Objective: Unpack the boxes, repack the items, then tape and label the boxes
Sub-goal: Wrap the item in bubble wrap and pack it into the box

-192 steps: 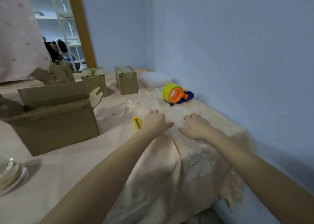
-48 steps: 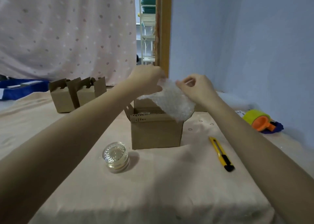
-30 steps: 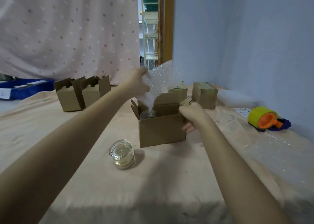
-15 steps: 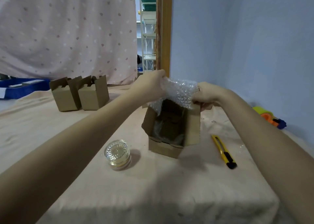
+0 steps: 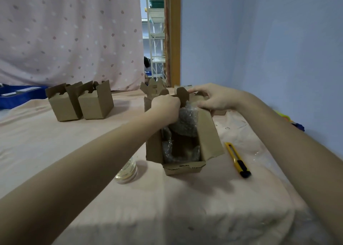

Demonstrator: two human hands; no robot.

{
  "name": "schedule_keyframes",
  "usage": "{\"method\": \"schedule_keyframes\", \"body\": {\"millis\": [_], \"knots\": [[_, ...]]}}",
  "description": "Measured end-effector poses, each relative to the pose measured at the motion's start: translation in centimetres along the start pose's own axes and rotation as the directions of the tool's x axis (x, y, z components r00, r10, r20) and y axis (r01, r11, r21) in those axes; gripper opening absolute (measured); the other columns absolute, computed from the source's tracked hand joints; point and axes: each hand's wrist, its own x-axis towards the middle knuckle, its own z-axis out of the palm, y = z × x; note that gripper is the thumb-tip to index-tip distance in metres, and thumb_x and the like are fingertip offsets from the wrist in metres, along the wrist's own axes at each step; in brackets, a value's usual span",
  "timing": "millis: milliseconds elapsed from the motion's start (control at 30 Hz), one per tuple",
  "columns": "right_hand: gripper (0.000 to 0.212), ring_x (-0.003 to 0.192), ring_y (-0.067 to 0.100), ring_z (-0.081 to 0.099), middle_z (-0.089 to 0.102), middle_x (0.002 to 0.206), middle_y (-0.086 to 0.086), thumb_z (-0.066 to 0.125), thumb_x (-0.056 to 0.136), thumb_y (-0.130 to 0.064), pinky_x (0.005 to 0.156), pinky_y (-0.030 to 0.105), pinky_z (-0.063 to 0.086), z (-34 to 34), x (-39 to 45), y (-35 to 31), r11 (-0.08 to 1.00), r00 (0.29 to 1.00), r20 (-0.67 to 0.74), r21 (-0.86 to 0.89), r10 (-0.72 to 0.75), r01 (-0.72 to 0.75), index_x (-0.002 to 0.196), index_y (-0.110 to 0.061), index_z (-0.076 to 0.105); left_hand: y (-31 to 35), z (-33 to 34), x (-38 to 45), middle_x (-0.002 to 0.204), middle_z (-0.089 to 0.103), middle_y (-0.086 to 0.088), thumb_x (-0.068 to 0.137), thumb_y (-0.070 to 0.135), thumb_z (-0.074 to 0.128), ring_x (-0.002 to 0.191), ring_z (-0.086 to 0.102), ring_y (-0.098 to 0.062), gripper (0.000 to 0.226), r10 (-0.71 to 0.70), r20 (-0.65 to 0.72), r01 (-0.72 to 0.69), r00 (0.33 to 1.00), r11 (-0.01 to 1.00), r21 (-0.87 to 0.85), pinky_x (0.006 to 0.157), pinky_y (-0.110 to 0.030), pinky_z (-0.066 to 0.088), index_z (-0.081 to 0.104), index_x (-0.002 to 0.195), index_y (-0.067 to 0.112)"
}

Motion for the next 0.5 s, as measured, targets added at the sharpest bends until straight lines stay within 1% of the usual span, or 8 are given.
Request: {"method": "schedule_keyframes", "body": {"millis": [67,133,200,267,333,367,433,500], "knots": [[0.060,0.097,0.021,0.061,0.049,0.133,0.006,0.044,0.093,0.003,0.070,0.025,0.052,0.4,0.3,0.0,0.995,1.000,-0.030,-0.104,0.007,-0.010,0.146,-0.022,0.032,0.2,0.4,0.1,0.069,0.043,0.000,0.091,0.014,0.050,0.071,0.046,-0.020,0.005,-0.002,-0.020,0.002,1.000,1.000,0.000,0.063,-0.031,0.038,0.051,0.086,0.013],[0.065,0.077,0.019,0.058,0.053,0.129,0.011,0.042,0.091,0.004,0.060,0.025,0.044,1.0,0.5,0.0,0.983,0.997,-0.080,-0.185,0.006,-0.021,0.147,-0.025,0.027,0.2,0.8,0.1,0.080,0.051,-0.002,0.091,0.016,0.049,0.074,0.049,-0.023,0.007,-0.011,-0.078,0.009,0.997,1.000,-0.020,0.063,-0.031,0.037,0.049,0.085,0.012],[0.063,0.061,0.019,0.052,0.057,0.118,0.019,0.041,0.090,0.005,0.050,0.026,0.041,1.9,0.6,0.1,0.983,0.992,-0.125,-0.185,-0.020,-0.004,0.143,-0.028,0.028,0.2,1.3,0.0,0.095,0.057,-0.007,0.092,0.016,0.049,0.085,0.057,-0.027,0.013,-0.026,-0.134,0.023,0.991,0.999,-0.026,0.064,-0.033,0.037,0.052,0.103,0.009],[0.059,0.059,0.021,0.053,0.050,0.119,0.015,0.041,0.088,0.007,0.047,0.028,0.044,2.7,0.8,0.2,0.981,0.974,-0.205,-0.186,-0.091,0.052,0.133,-0.030,0.033,-0.1,1.8,-0.1,0.106,0.060,-0.009,0.092,0.012,0.050,0.096,0.060,-0.030,0.025,-0.039,-0.140,0.036,0.989,0.999,-0.022,0.065,-0.033,0.037,0.047,0.116,0.007],[0.048,0.075,0.026,0.061,0.048,0.117,0.006,0.041,0.089,0.006,0.058,0.036,0.054,3.5,0.9,0.4,0.976,0.950,-0.264,-0.184,-0.166,0.119,0.119,-0.031,0.043,-0.6,2.2,-0.3,0.102,0.060,-0.009,0.090,0.010,0.050,0.093,0.059,-0.030,0.021,-0.020,-0.107,0.019,0.994,1.000,-0.017,0.064,-0.034,0.036,0.051,0.112,0.008],[0.041,0.091,0.028,0.061,0.049,0.117,0.003,0.039,0.090,0.003,0.074,0.041,0.055,3.8,1.0,0.6,0.964,0.945,-0.262,-0.232,-0.194,0.133,0.110,-0.031,0.049,-0.8,2.3,-0.4,0.095,0.059,-0.008,0.090,0.010,0.050,0.087,0.057,-0.028,0.019,-0.003,-0.090,0.002,0.996,1.000,-0.011,0.064,-0.034,0.036,0.054,0.108,0.010],[0.035,0.114,0.021,0.046,0.053,0.123,0.000,0.036,0.095,-0.006,0.097,0.042,0.042,4.2,1.2,0.9,0.914,0.958,-0.199,-0.387,-0.208,0.119,0.099,-0.031,0.060,-1.3,2.5,-0.7,0.082,0.050,-0.003,0.091,0.012,0.050,0.080,0.052,-0.025,0.015,0.031,-0.075,-0.031,0.997,1.000,0.003,0.064,-0.033,0.036,0.059,0.103,0.013],[0.032,0.110,0.014,0.037,0.055,0.127,-0.006,0.037,0.098,-0.016,0.097,0.038,0.038,4.4,1.3,0.9,0.894,0.968,-0.151,-0.432,-0.203,0.120,0.105,-0.028,0.066,-1.8,2.7,-1.0,0.081,0.048,-0.002,0.090,0.013,0.050,0.084,0.056,-0.026,0.013,0.046,-0.096,-0.047,0.994,0.999,-0.009,0.064,-0.033,0.037,0.060,0.100,0.013]]}}
